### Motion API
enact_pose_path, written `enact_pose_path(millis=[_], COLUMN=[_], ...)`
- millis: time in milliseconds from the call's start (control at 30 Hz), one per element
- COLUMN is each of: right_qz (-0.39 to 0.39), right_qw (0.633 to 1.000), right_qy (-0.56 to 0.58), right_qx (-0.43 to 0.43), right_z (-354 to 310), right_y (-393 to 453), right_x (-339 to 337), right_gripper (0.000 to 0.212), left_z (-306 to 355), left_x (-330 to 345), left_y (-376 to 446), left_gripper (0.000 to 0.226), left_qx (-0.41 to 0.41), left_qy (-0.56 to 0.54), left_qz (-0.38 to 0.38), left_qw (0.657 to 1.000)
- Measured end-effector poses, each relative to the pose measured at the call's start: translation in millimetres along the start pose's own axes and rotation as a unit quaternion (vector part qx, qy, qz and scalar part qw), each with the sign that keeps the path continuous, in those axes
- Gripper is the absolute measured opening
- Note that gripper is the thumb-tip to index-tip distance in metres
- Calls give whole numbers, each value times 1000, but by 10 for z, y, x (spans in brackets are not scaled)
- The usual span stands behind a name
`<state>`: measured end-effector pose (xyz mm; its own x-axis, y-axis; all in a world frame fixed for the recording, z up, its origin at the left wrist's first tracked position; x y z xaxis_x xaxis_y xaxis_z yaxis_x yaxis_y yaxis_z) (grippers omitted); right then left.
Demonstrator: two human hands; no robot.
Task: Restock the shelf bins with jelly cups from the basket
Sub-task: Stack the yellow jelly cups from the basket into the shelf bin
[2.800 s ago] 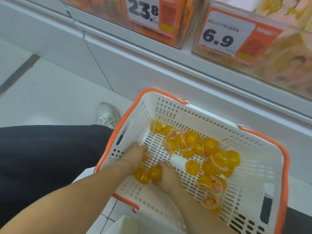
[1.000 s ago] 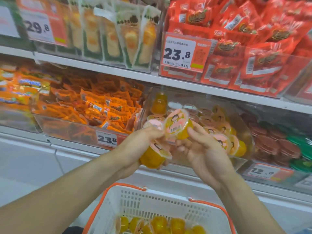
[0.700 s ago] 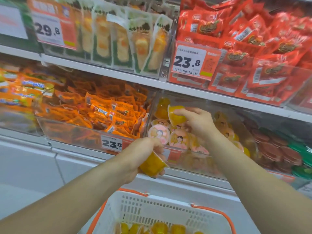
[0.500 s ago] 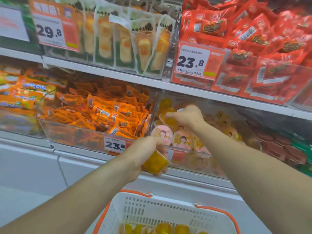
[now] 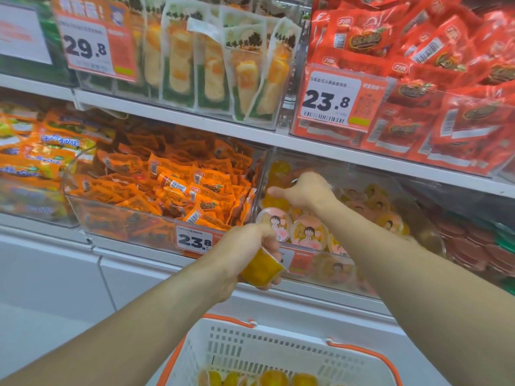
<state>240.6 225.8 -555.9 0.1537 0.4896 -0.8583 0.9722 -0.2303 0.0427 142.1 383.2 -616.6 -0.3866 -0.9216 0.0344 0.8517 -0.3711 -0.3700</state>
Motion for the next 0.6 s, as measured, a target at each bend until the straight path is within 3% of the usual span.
enact_pose_path(millis=[133,233,300,367,433,500,567,600], right_qz=[51,140,88,-34,-127,-151,-126,-106], right_qw=[998,976,962,941,921,919,925,929], right_qy=[-23,85,176,260,275,247,222,194], right_qx=[-40,-146,-190,-213,-244,-268,-283,-296], right_z=[-18,-130,-170,-187,-172,-112,-36,-12], right_y=[-13,-290,-526,-783,-1017,-1168,-1268,-1318], right_x=[-21,-199,-229,-192,-162,-159,-191,-209], right_gripper=[55,27,19,19,17,35,56,64], left_z=[24,75,118,149,175,187,212,216], left_x=[27,55,59,65,75,112,189,222], left_y=[-6,-41,-66,-62,-54,-48,-79,-98], left_gripper=[25,34,41,48,54,45,26,26], left_qx=[13,34,54,74,101,133,169,185], left_qy=[-47,-110,-146,-177,-196,-204,-203,-203], left_qz=[5,-2,-9,-14,-16,-28,-70,-89], left_qw=[999,993,988,981,975,970,962,957])
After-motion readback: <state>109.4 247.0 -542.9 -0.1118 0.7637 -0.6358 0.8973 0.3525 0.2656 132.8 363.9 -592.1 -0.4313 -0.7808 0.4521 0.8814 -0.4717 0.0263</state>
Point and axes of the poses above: each hand's wrist, its own y-axis towards the middle knuckle, its own x-axis out of the palm, z = x × y, the point moved 6 cm from there along y, towards the middle knuckle, and after that the axes turned 5 degrees about y, right-handed, at the moved point
